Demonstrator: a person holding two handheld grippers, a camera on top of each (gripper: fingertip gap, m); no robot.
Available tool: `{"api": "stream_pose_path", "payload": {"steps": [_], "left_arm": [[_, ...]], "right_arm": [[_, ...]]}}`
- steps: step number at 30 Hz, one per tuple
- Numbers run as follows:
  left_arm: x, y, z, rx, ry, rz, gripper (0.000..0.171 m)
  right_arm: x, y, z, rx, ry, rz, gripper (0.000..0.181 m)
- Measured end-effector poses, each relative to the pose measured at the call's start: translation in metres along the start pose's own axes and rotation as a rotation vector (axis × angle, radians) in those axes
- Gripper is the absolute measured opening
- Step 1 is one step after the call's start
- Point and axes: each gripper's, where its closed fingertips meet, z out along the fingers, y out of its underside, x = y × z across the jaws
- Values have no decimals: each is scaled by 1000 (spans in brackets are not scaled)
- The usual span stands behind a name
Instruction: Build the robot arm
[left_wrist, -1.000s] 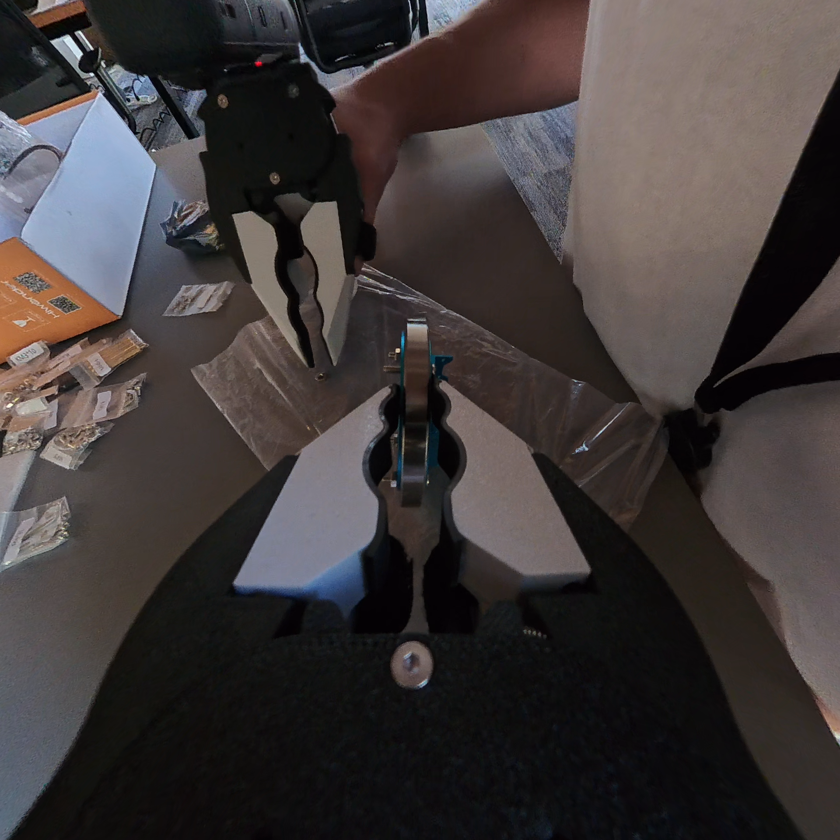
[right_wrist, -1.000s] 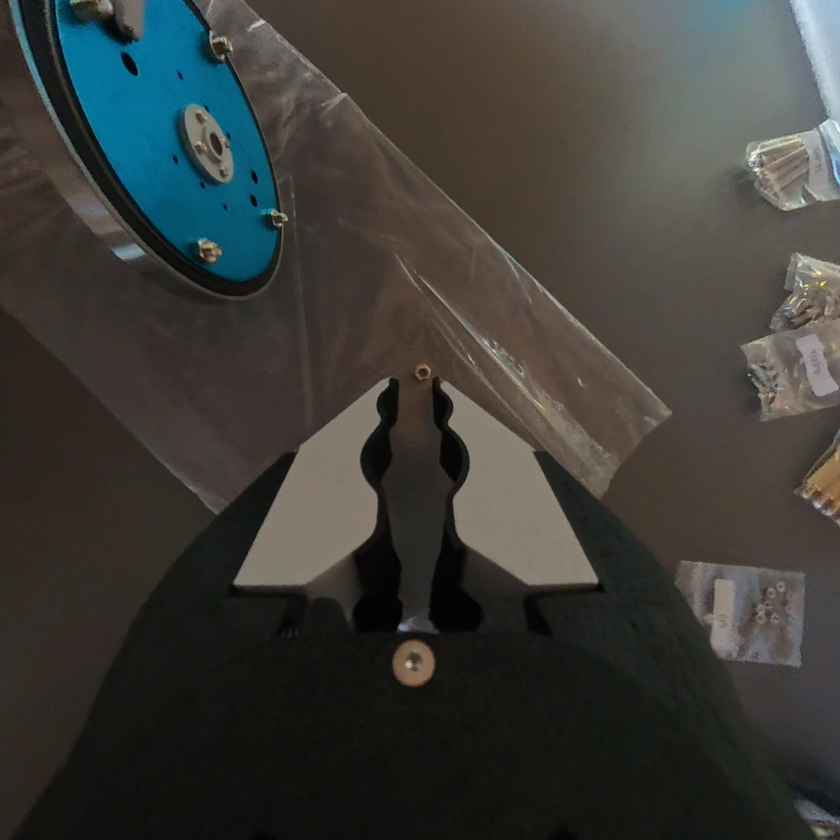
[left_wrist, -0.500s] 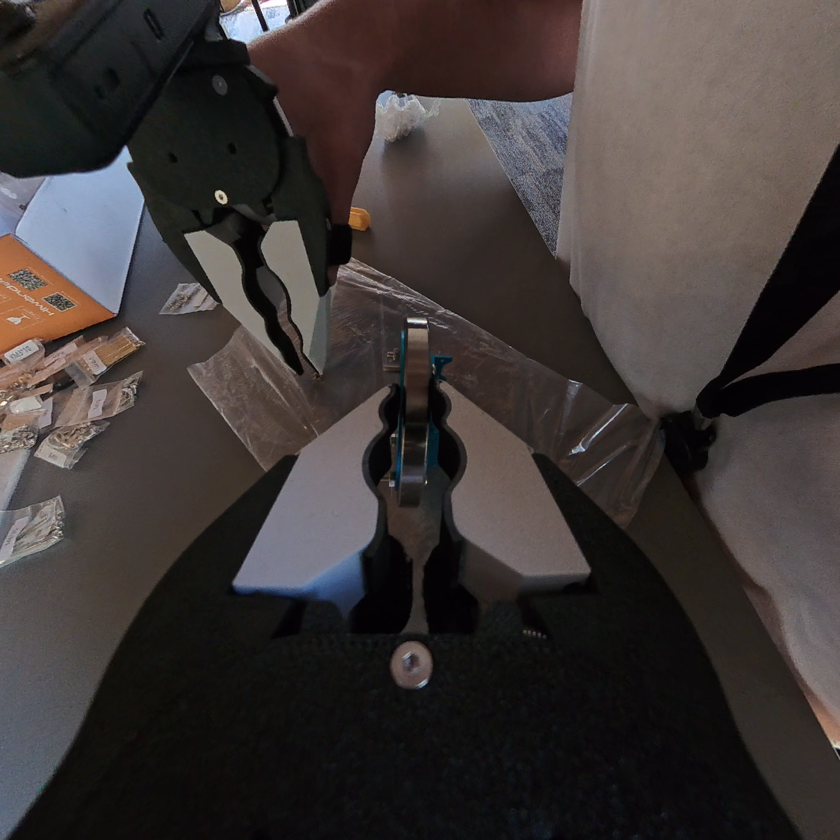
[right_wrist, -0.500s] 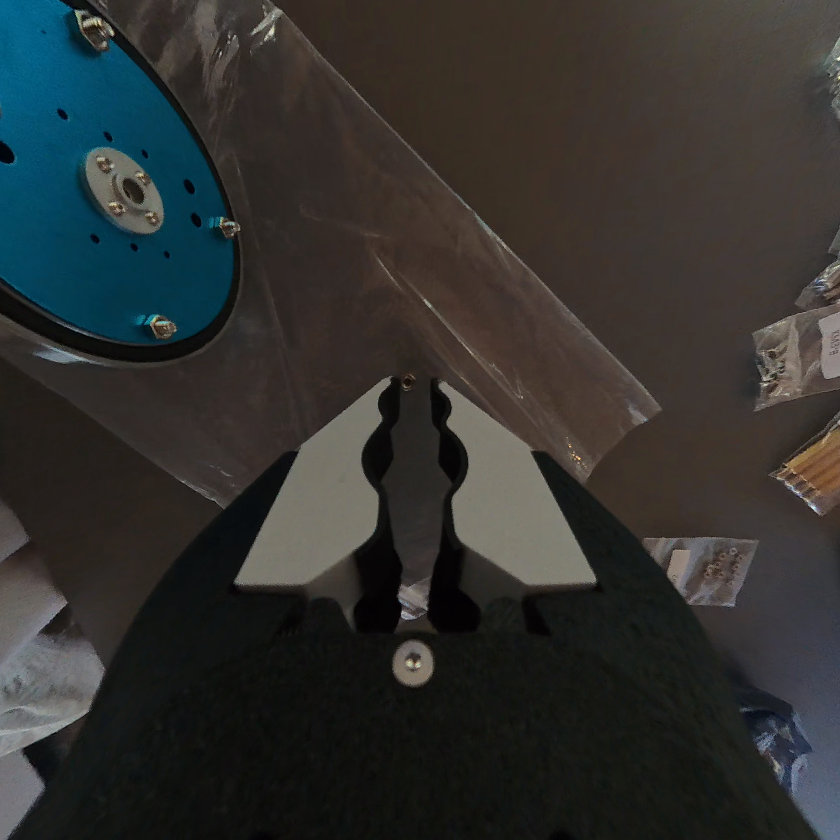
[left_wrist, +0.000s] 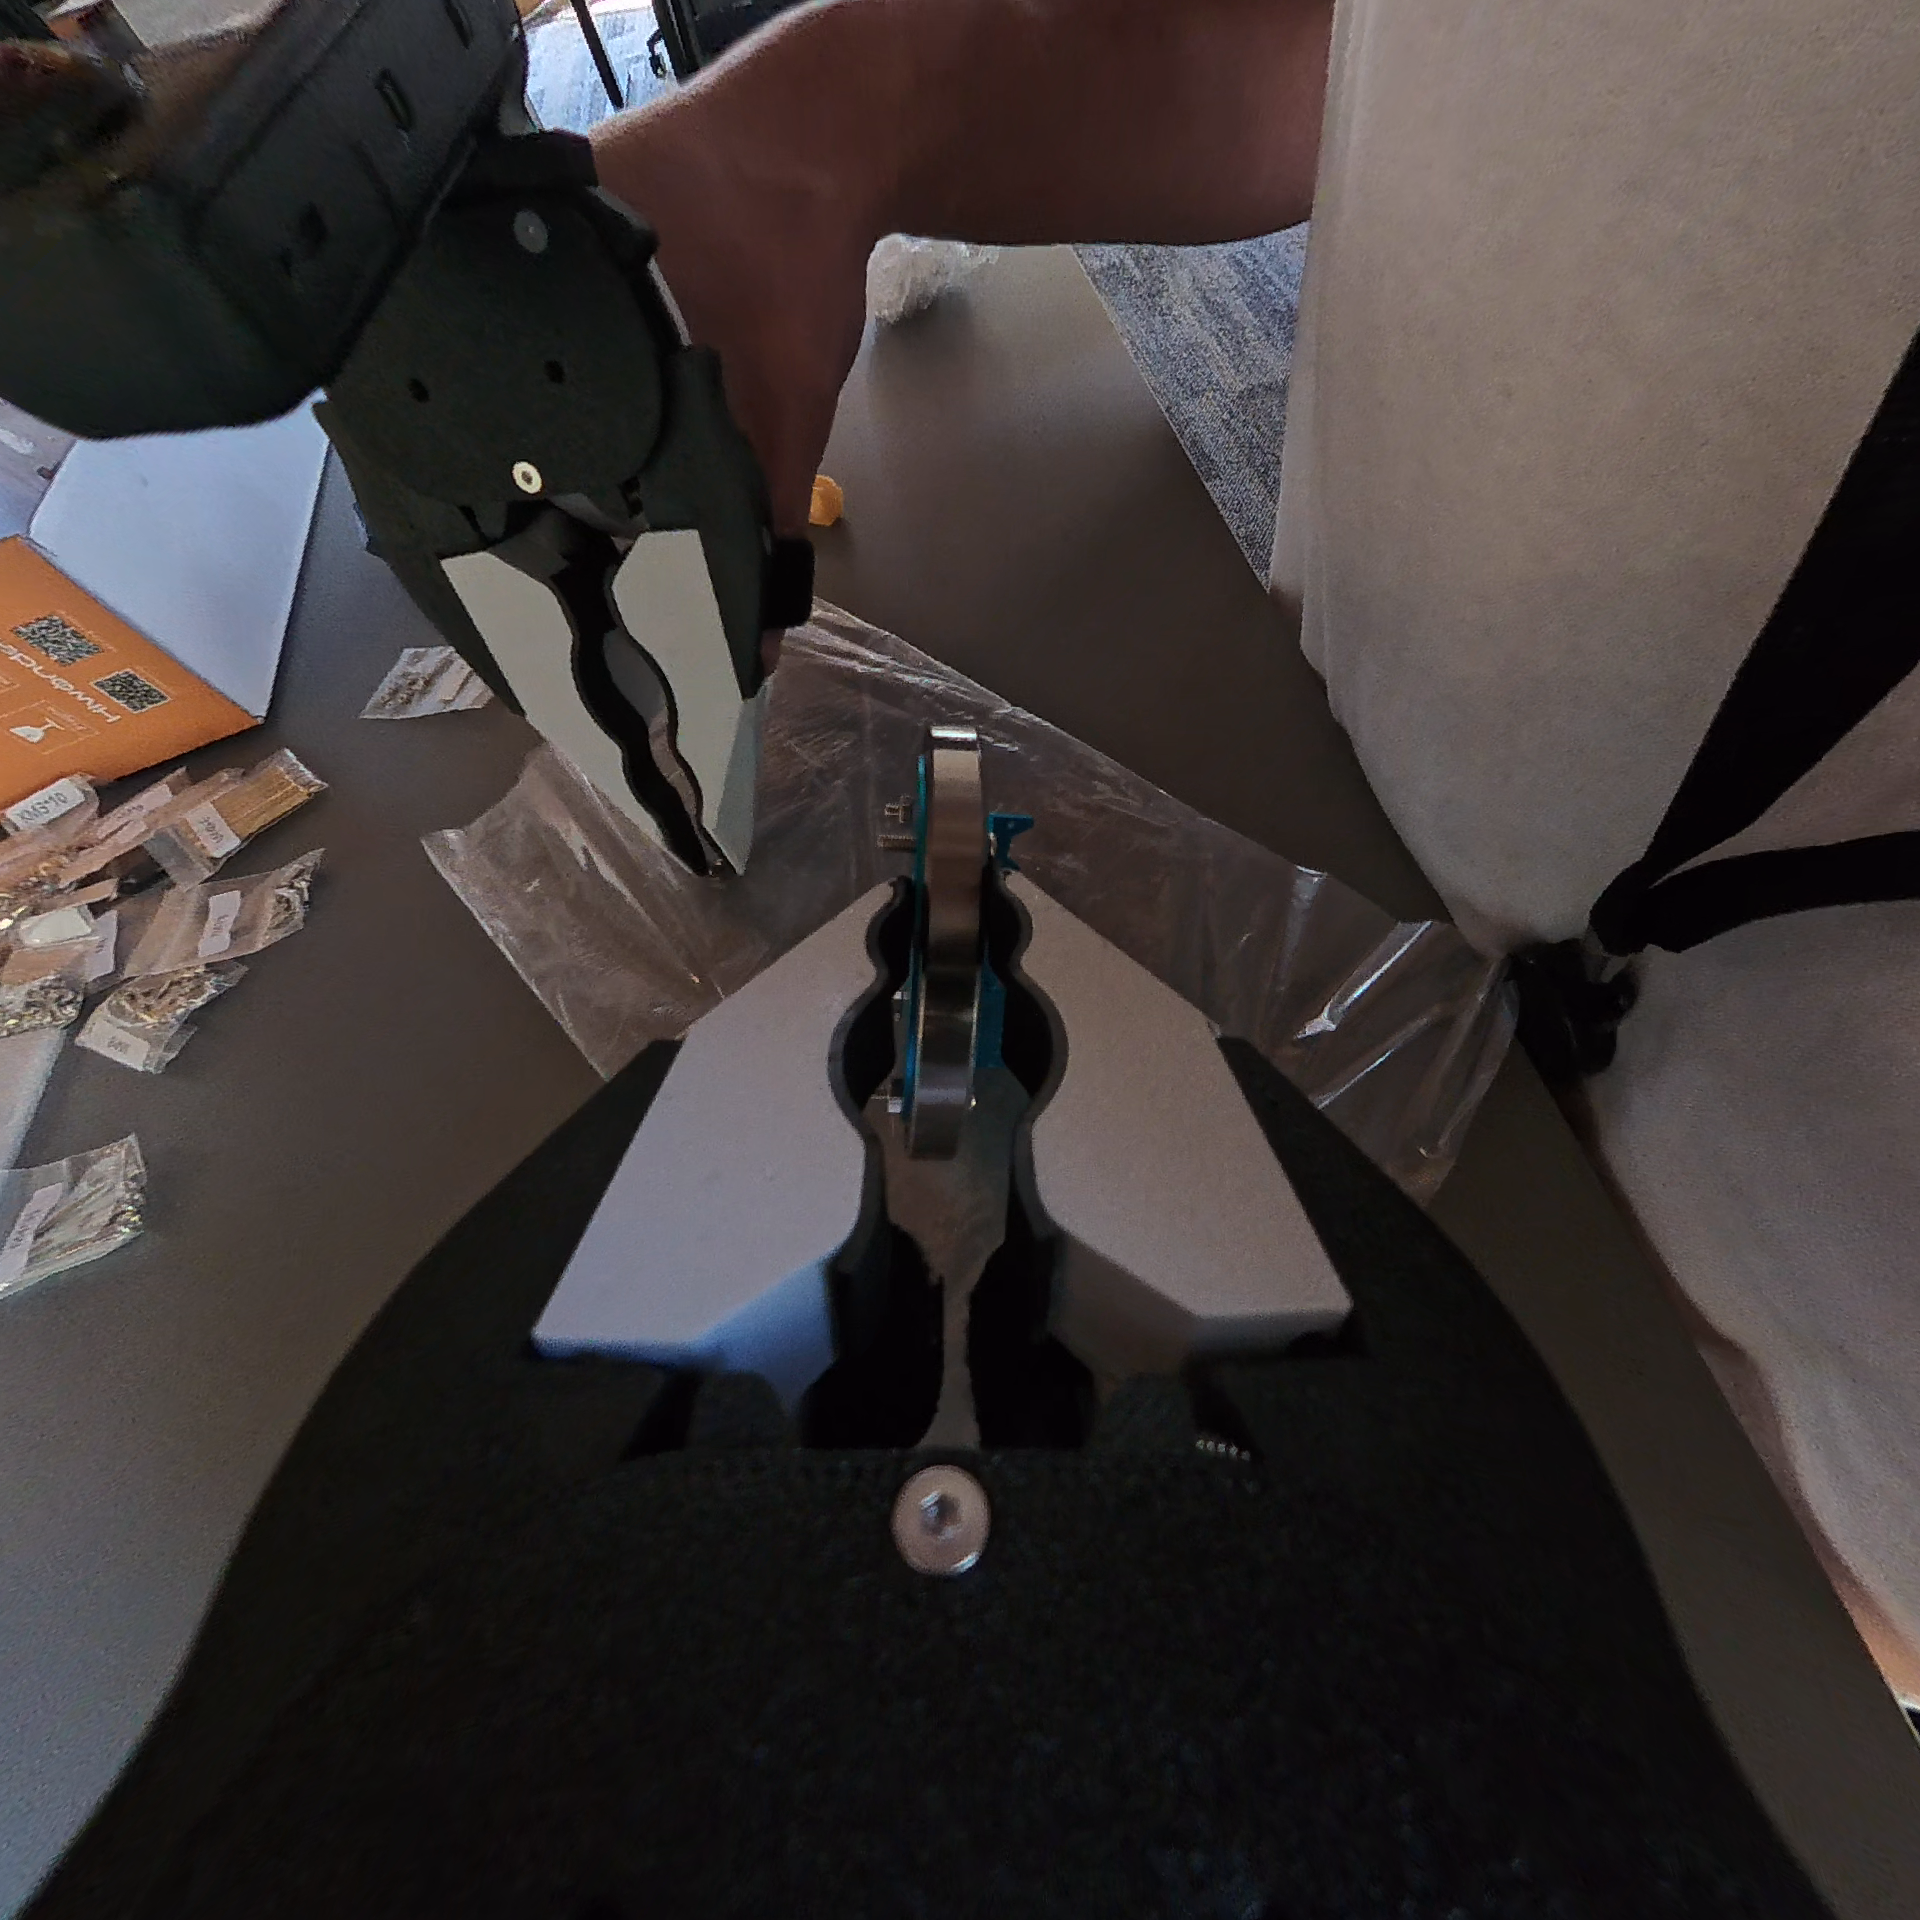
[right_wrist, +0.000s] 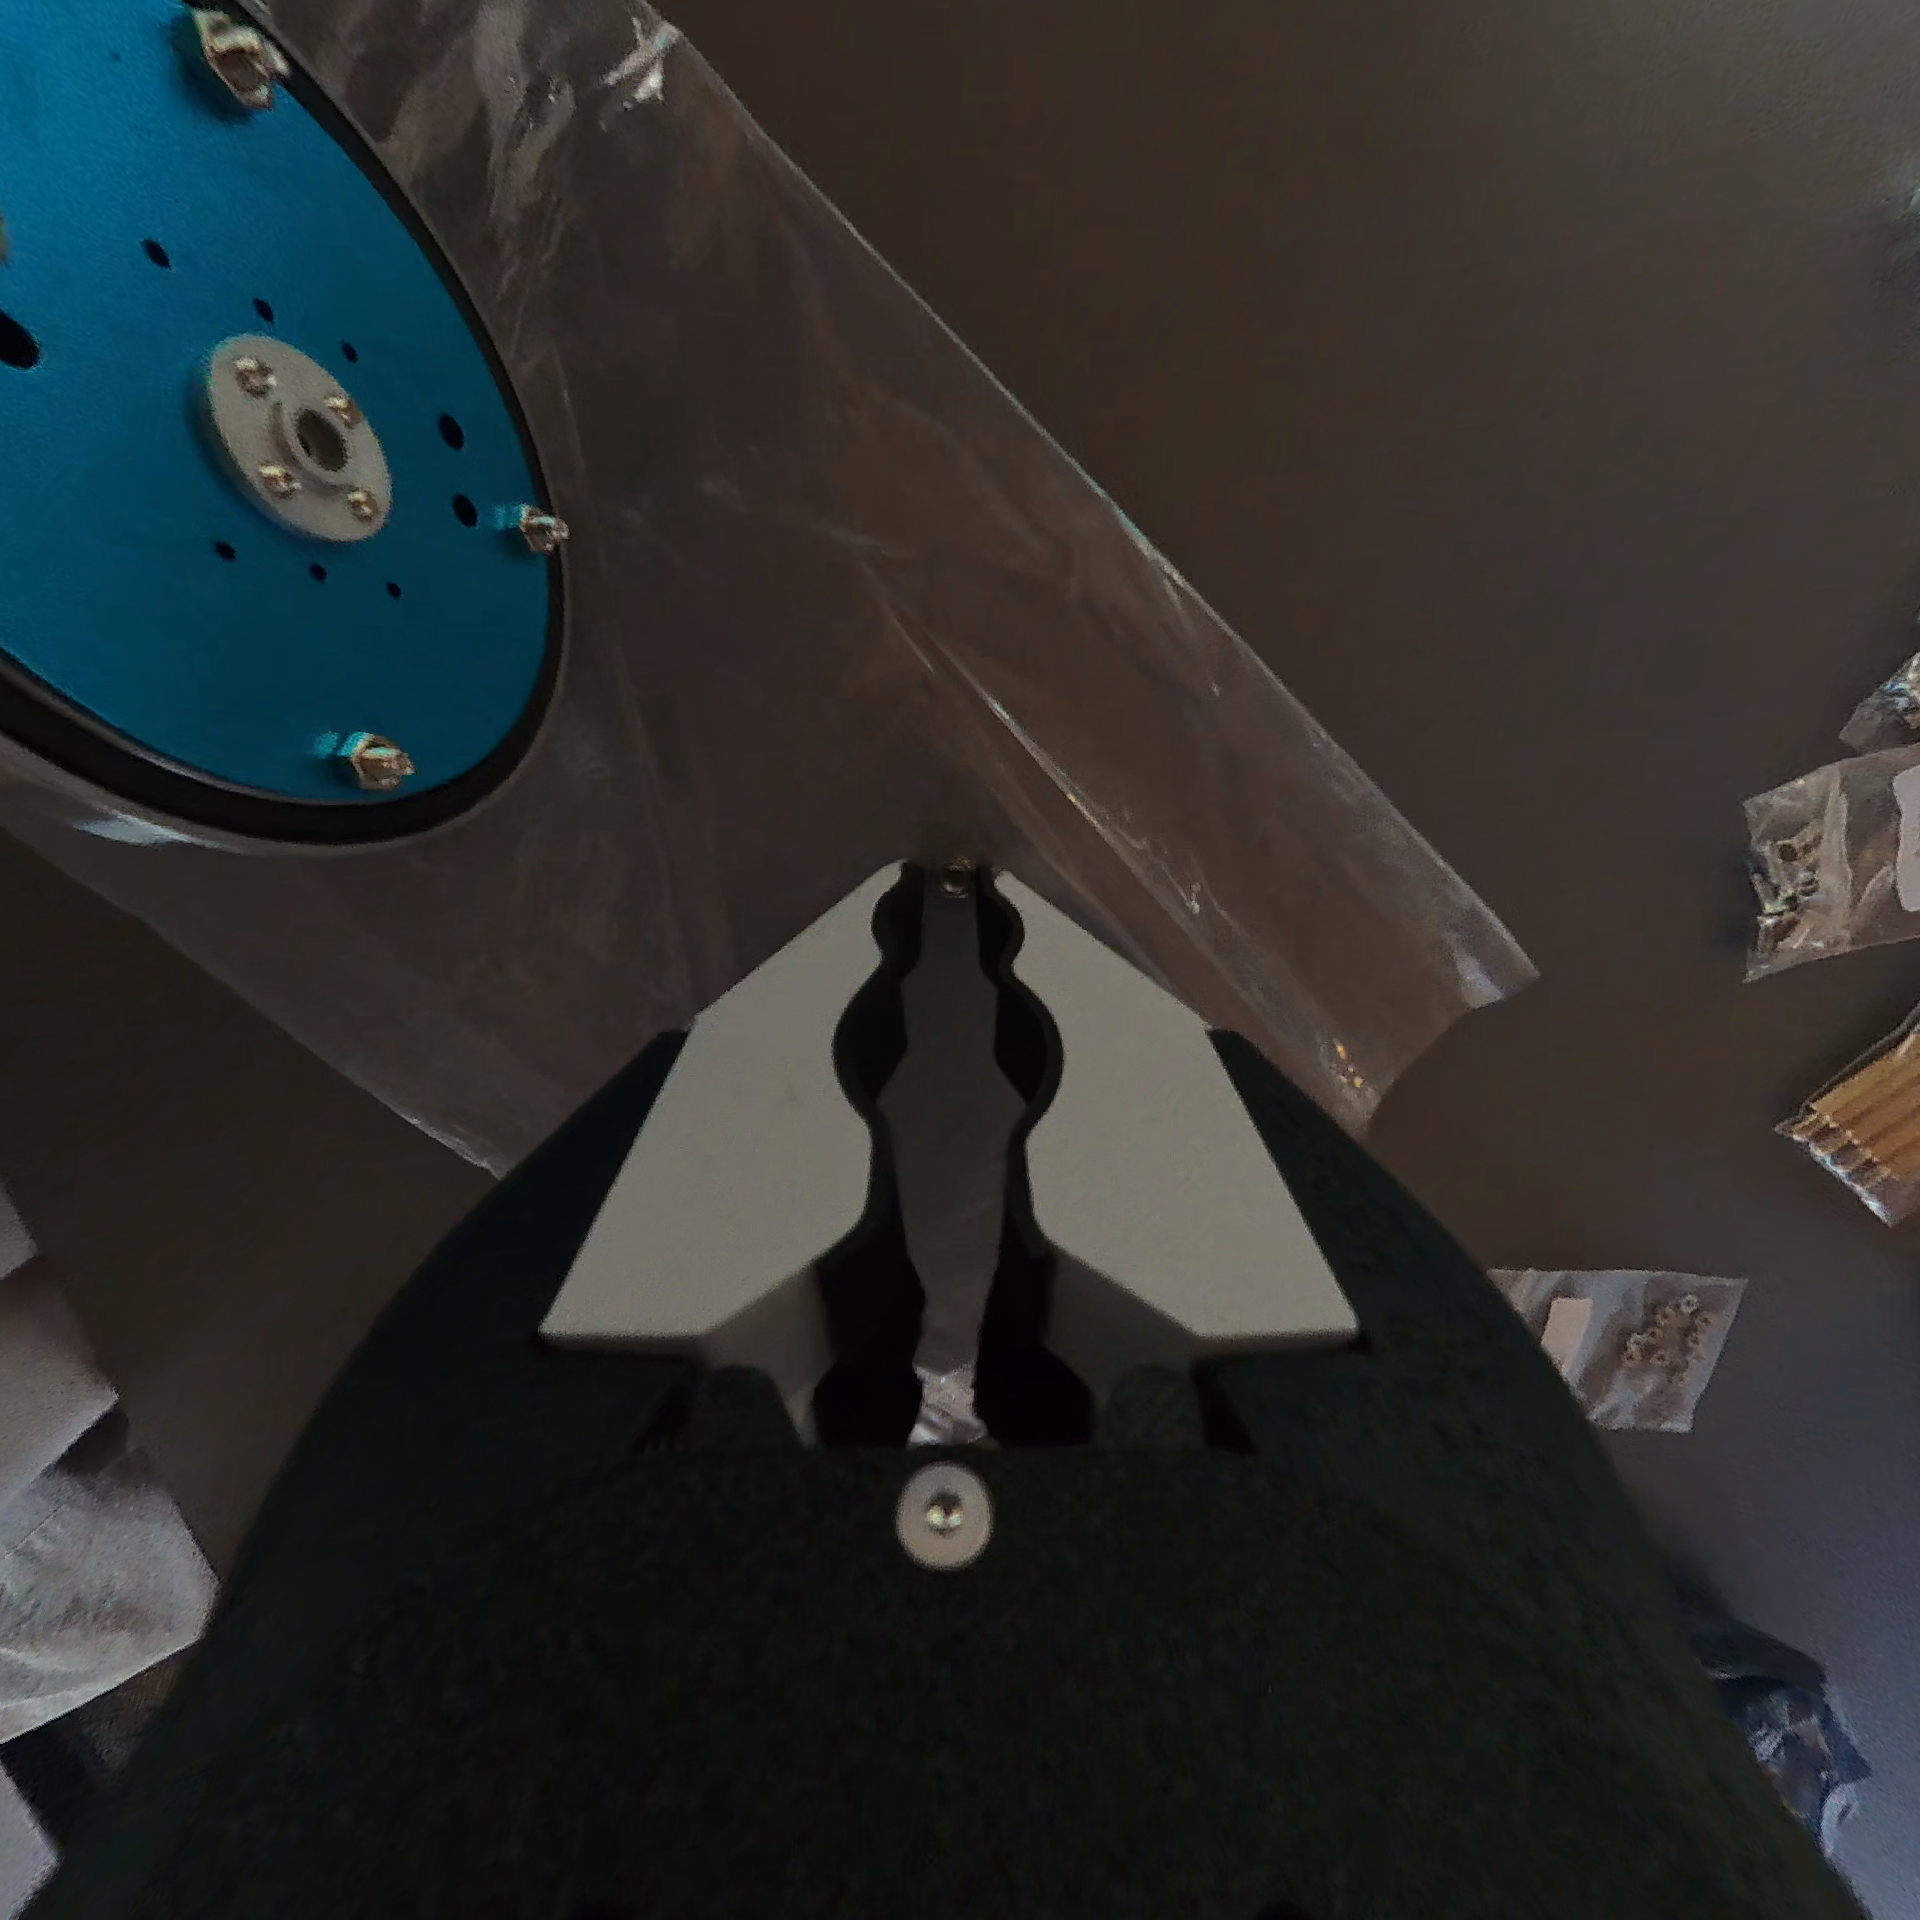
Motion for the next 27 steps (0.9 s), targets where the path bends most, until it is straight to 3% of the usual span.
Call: {"api": "stream_pose_path", "payload": {"steps": [7,10,13,17,19,21,27], "left_arm": [[0,0,0,5,4,-6,13],[-1,1,-1,10,6,-12,13],[-1,1,-1,12,6,-8,13],[0,0,0,12,5,1,13],[0,0,0,10,3,4,13],[0,1,0,7,-1,6,13],[-1,1,0,2,-10,14,13]], "right_arm": [[0,1,1,-5,9,-28,6],[-7,-9,-5,80,-71,-7,6],[-30,-40,-25,315,-345,61,6],[-58,-73,-55,498,-830,153,5],[-67,-81,-64,475,-1019,170,5],[-71,-85,-68,409,-1104,162,5],[-79,-87,-64,227,-1127,117,5]]}}
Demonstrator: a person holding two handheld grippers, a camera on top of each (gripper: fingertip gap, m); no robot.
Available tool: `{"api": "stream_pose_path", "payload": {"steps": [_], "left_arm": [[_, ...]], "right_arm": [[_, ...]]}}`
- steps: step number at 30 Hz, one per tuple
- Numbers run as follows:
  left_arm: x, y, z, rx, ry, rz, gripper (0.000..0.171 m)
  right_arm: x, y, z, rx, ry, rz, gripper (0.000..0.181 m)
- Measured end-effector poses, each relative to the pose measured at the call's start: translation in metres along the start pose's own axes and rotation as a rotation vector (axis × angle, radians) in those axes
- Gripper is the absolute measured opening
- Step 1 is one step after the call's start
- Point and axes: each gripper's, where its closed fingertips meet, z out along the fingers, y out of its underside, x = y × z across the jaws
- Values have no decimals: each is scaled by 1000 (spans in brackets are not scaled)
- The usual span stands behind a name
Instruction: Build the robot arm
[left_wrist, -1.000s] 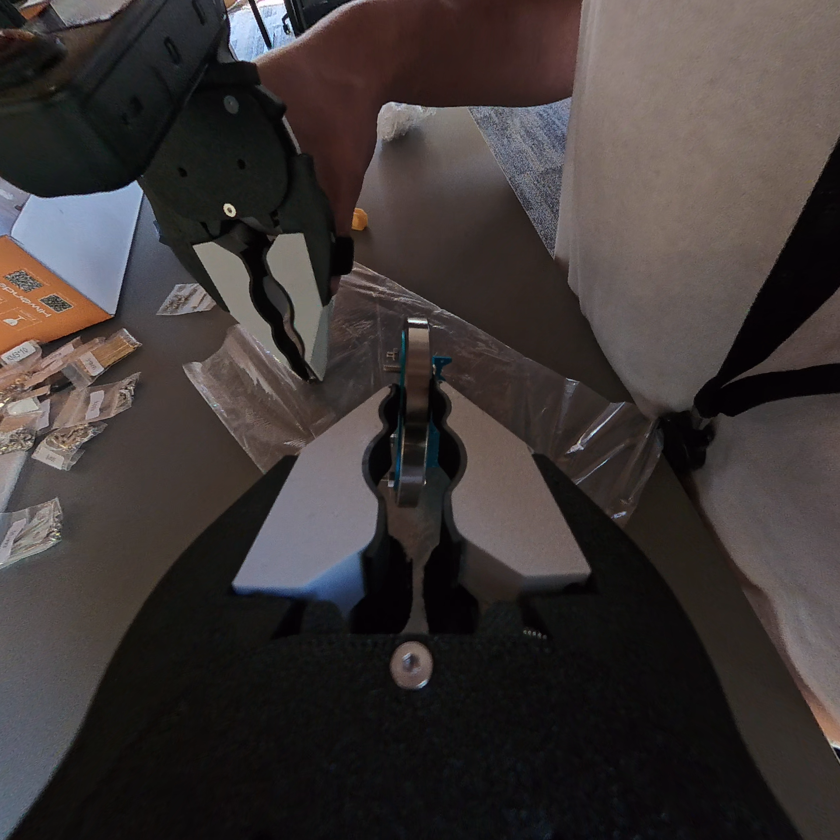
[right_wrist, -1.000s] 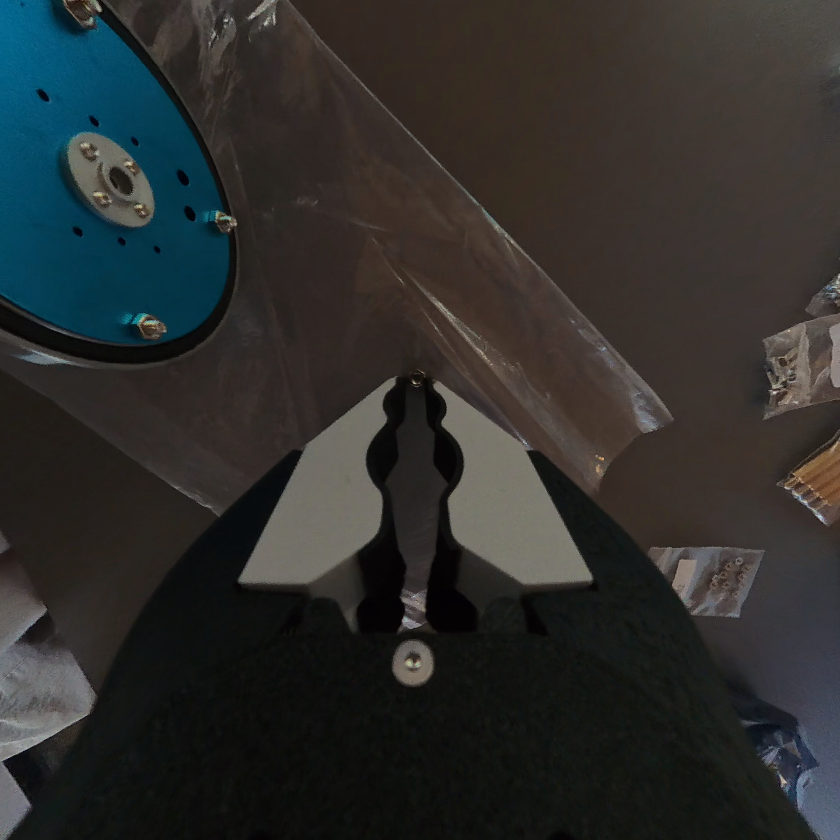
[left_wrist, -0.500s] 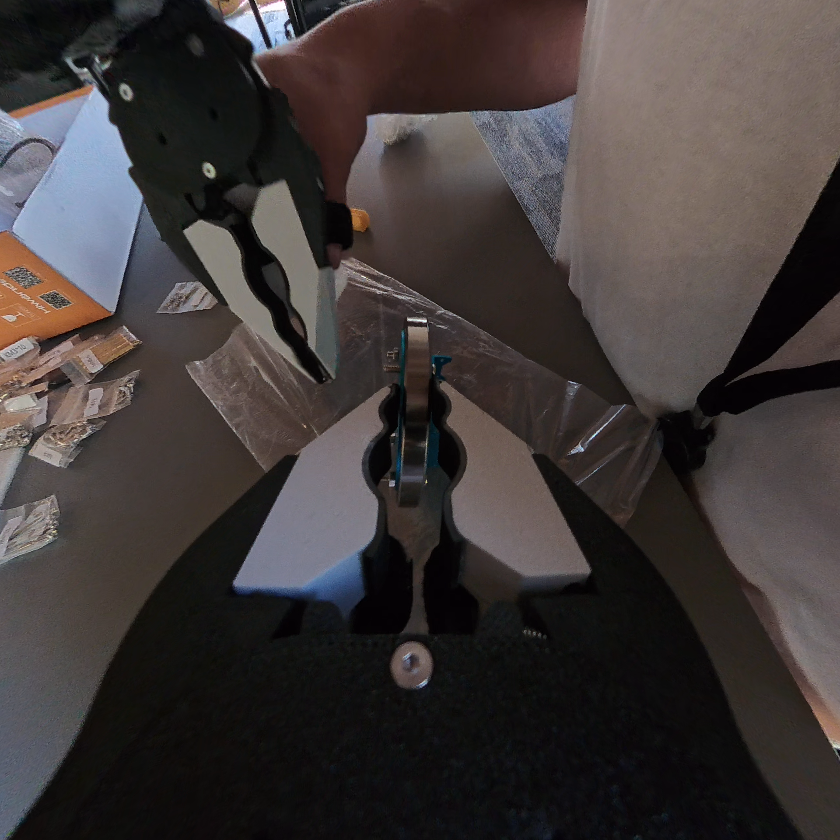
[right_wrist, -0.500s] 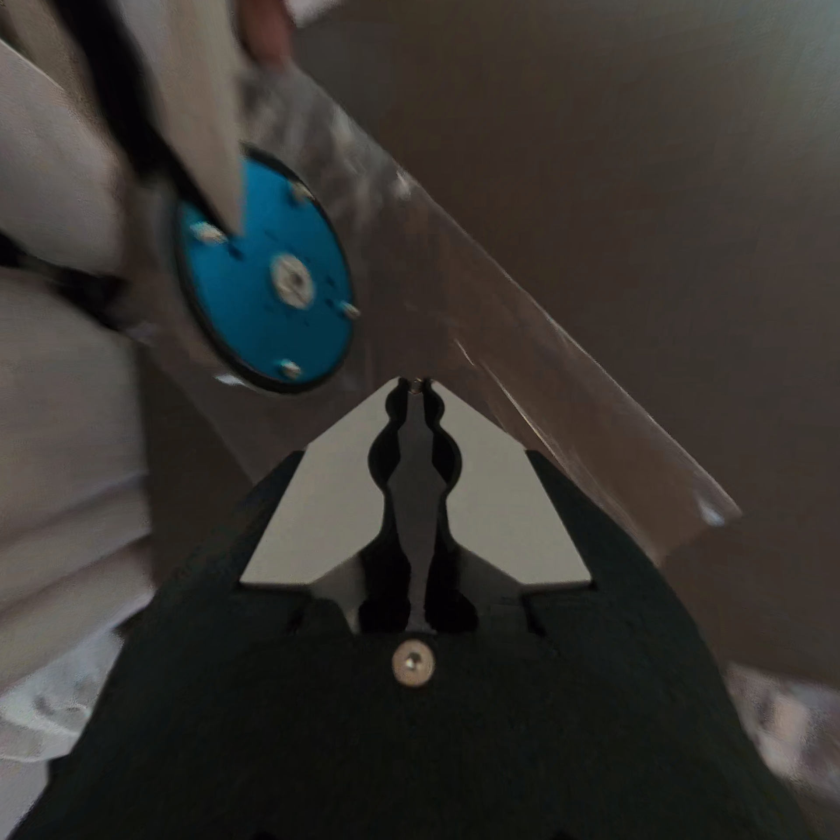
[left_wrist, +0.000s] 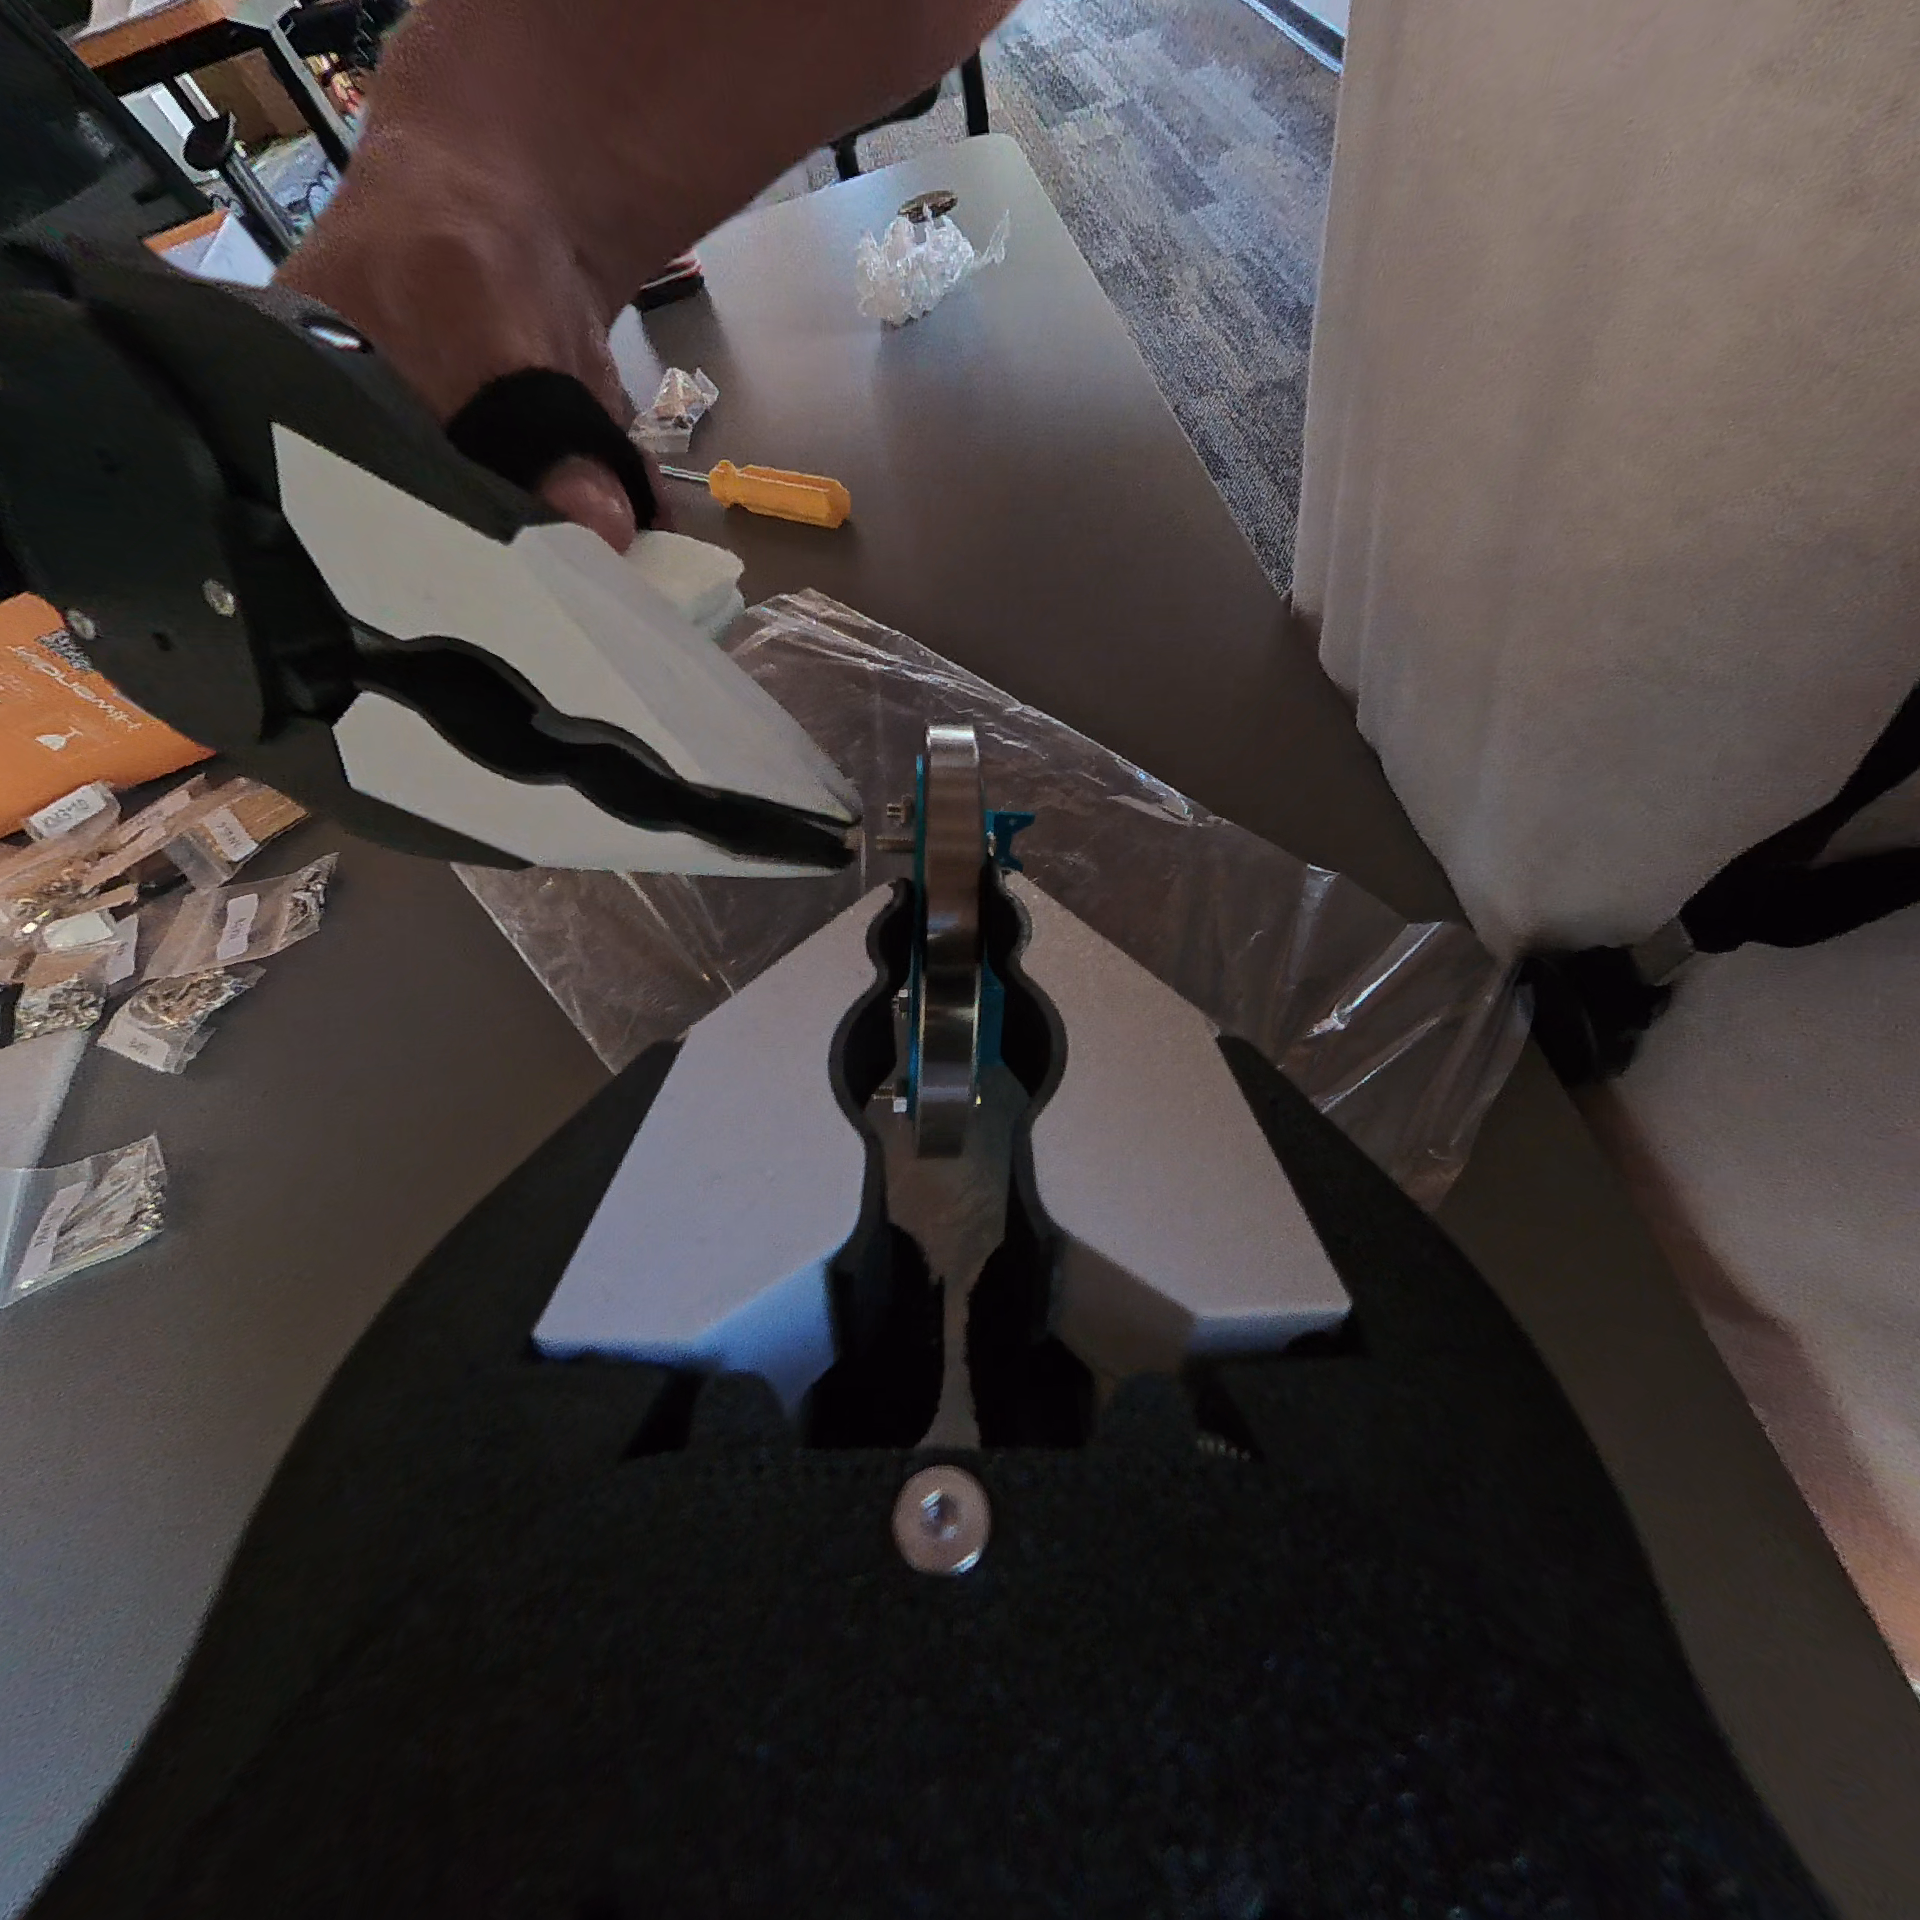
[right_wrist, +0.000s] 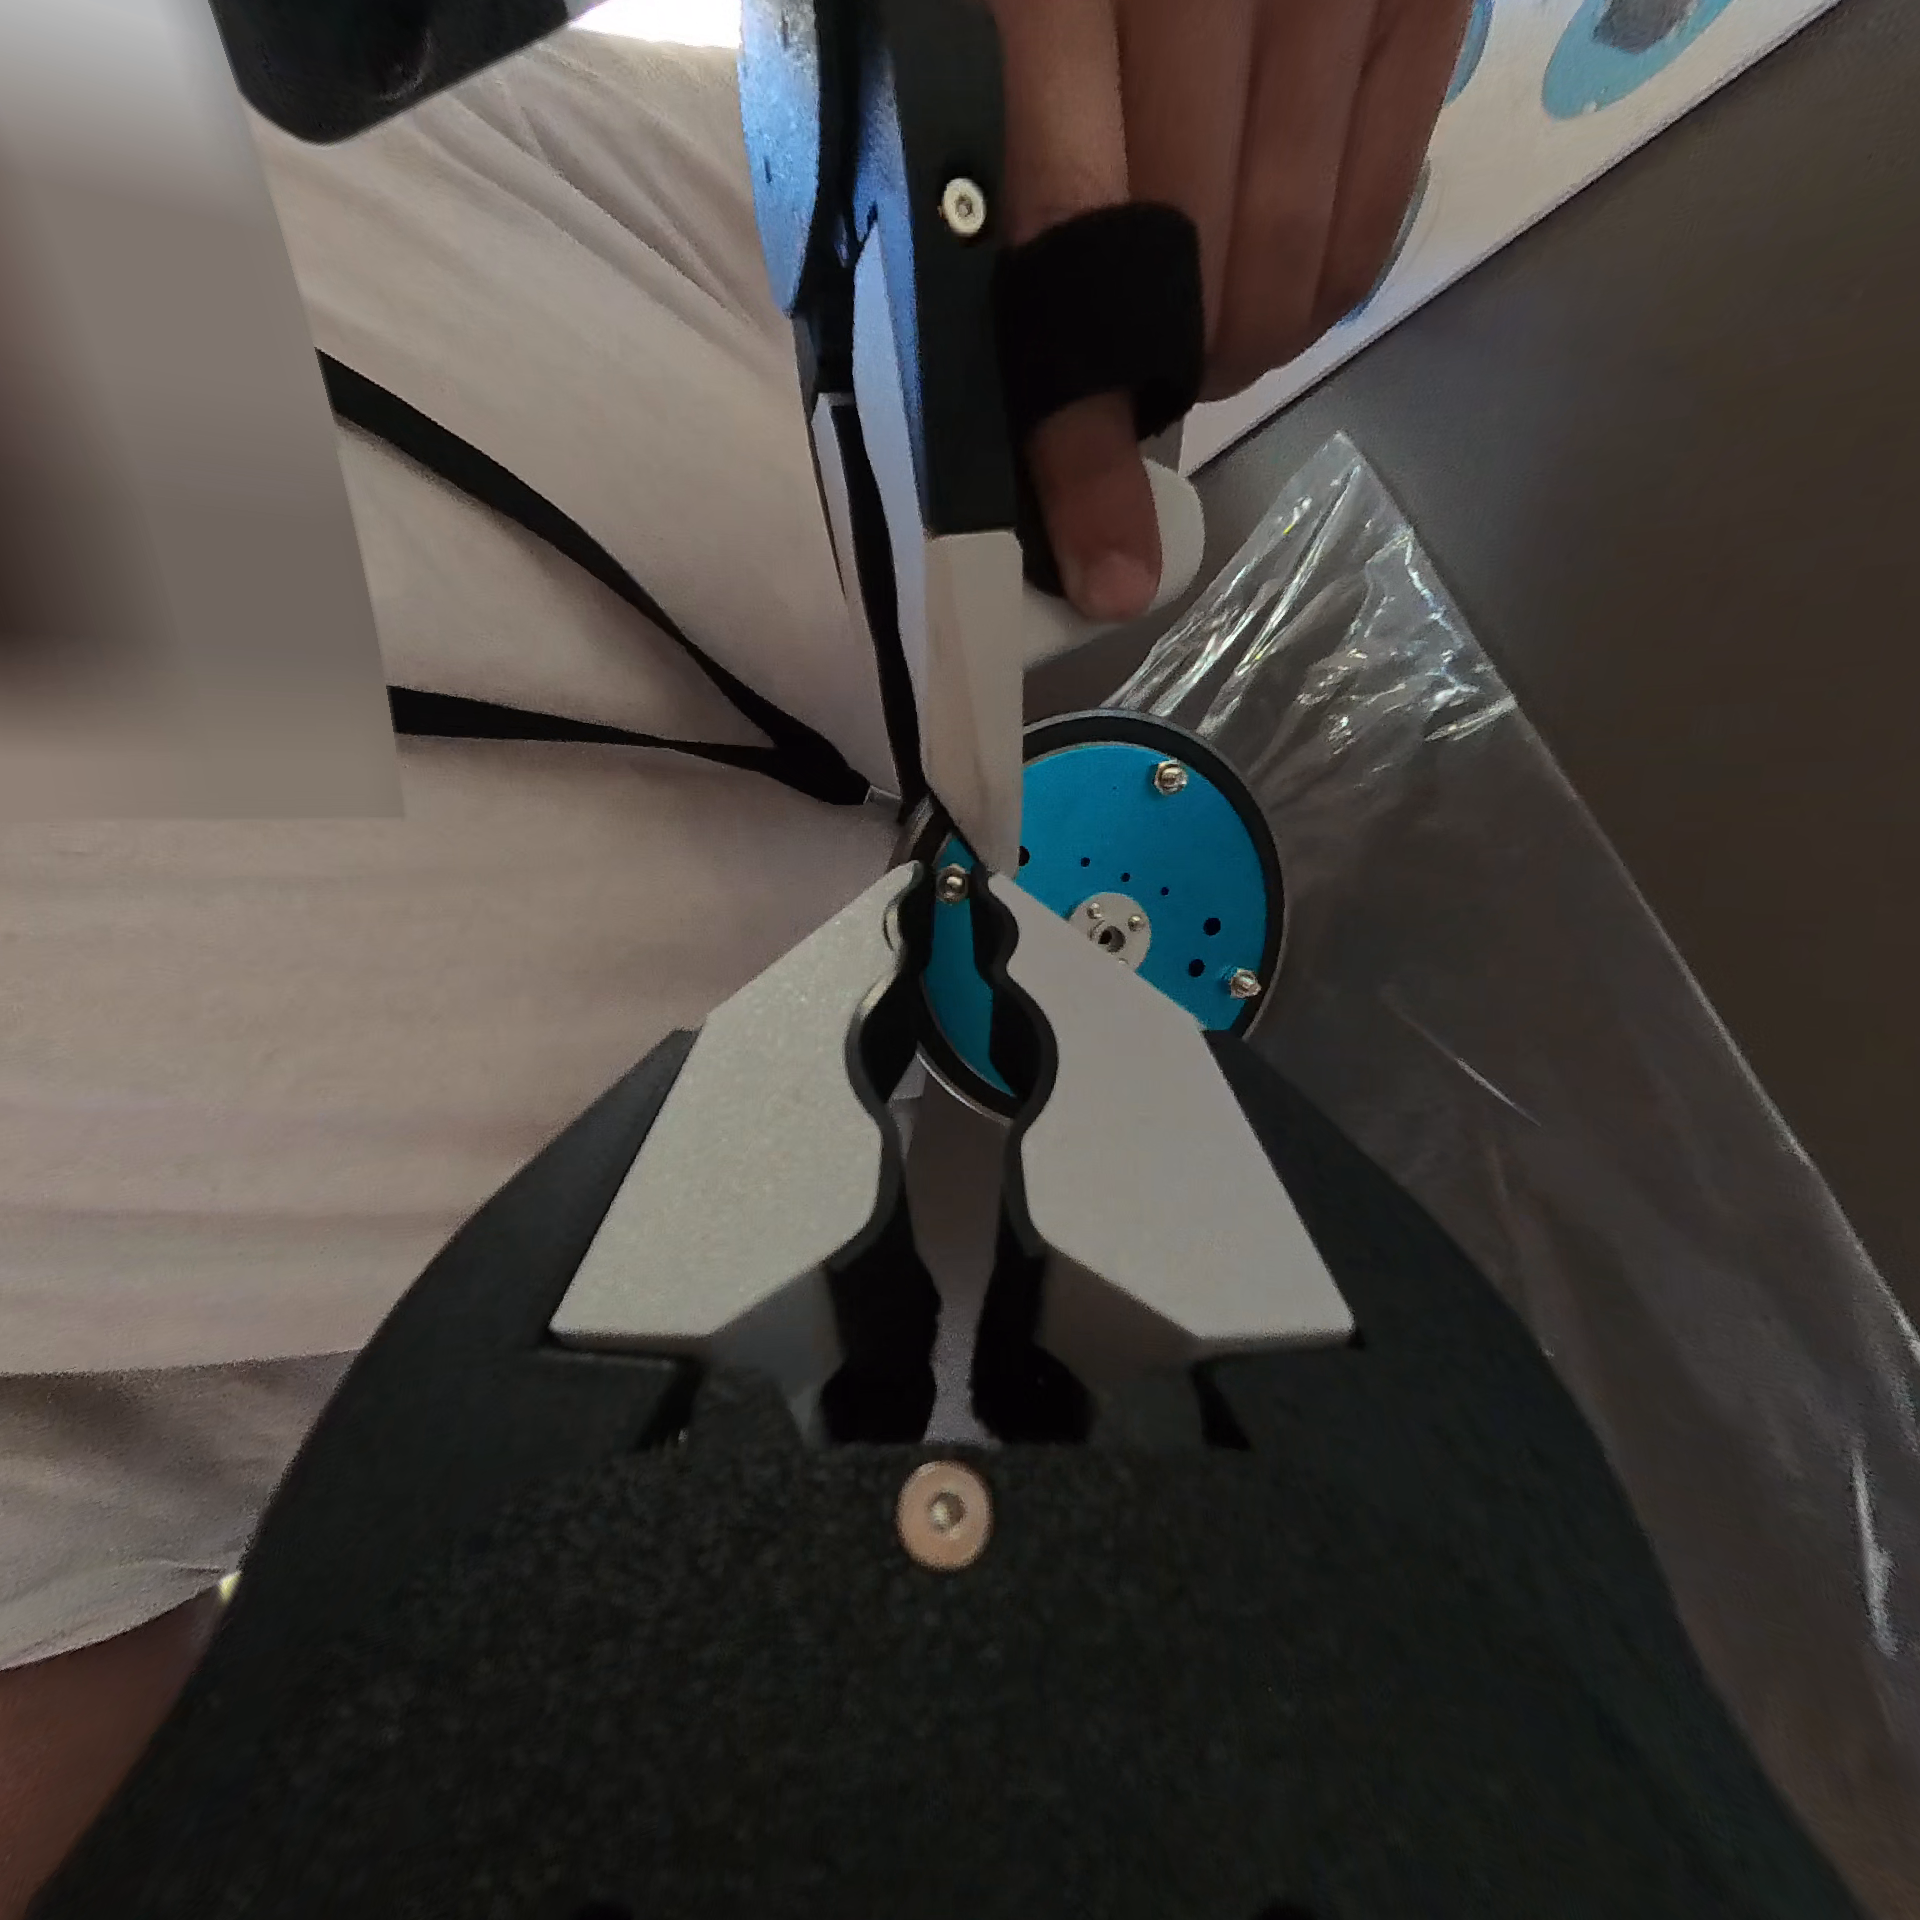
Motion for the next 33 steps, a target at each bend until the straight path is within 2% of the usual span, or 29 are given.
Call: {"api": "stream_pose_path", "payload": {"steps": [3,17,23,33], "left_arm": [[2,0,0,1,2,6,13],[0,1,-1,-3,-10,7,12],[1,0,0,-2,-9,9,12],[1,0,0,-5,-12,13,12]], "right_arm": [[3,5,3,-47,14,23,5],[4,11,7,-95,23,93,5],[1,2,-5,-27,-2,95,5],[1,5,4,-56,-32,110,5]]}}
